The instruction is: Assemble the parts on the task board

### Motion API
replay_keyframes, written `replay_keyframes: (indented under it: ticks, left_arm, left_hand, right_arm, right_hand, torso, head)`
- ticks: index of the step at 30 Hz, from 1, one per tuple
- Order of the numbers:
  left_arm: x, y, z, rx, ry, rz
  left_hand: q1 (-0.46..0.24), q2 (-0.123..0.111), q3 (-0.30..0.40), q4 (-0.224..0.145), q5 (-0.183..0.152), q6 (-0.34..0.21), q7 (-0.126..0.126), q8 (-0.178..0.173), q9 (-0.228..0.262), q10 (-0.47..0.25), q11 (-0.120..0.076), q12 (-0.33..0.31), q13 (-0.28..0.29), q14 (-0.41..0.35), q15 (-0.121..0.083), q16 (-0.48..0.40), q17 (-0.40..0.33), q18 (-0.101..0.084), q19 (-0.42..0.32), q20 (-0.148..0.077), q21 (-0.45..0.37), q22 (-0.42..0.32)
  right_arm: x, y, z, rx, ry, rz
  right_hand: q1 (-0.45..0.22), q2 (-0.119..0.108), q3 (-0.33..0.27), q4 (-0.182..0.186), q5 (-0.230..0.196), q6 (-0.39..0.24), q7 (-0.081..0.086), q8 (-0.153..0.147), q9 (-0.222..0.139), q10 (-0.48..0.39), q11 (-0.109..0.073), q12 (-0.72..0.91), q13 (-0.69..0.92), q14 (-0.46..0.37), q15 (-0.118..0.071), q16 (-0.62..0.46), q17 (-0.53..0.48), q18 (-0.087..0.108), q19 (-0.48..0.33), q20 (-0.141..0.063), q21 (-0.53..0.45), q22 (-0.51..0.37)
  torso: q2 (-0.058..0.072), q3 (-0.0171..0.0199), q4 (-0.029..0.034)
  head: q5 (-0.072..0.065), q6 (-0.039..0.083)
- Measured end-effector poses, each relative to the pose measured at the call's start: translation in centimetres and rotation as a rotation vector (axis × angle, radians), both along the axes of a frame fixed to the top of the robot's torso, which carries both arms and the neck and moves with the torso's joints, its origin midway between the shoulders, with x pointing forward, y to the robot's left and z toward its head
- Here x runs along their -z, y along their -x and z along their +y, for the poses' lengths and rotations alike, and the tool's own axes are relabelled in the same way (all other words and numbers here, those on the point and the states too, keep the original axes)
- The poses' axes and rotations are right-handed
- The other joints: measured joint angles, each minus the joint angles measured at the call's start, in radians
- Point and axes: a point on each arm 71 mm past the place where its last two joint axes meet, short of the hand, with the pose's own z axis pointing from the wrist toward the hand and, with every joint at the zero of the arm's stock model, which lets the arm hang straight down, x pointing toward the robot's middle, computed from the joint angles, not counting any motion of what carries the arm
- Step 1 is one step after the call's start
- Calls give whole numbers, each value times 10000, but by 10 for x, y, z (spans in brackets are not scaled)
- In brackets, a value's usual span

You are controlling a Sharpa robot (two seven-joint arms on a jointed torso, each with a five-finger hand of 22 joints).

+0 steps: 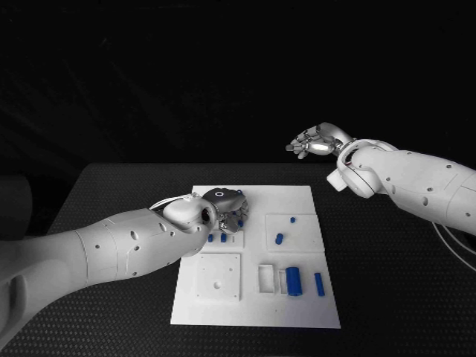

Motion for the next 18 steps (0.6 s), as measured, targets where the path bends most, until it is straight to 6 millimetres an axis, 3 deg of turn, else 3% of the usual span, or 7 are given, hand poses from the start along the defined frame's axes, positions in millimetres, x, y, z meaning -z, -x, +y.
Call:
replay_keyframes:
  ticks: [9, 18]
  left_arm:
    - [0, -2, -2, -18, -37, -14]
    - [1, -3, -2, -16, -31, -17]
  left_hand:
    - [28, 115, 0, 0, 0, 44, 24, 32, -15, 167, -29, 27, -23, 35, -34, 149, 22, -1, 30, -28, 56, 0]
    - [121, 305, -16, -15, 45, 395, -143, 215, -14, 601, -148, 220, -39, 157, -124, 418, 57, 0, 107, -36, 166, -1]
  right_arm:
    - [0, 0, 1, -12, -3, 2]
    - [0, 0, 1, -19, -3, 5]
  right_hand:
    - [0, 0, 0, 0, -1, 0, 0, 41, -9, 0, 0, 0, 0, 0, 0, 0, 8, 0, 0, 0, 0, 3]
    - [0, 0, 0, 0, -1, 0, 0, 42, -9, 0, 0, 0, 0, 0, 0, 0, 7, 0, 0, 0, 0, 13]
  torso:
    - [-4, 1, 6]
    - [-6, 1, 12]
  head:
    - [-9, -1]
    - [-23, -12]
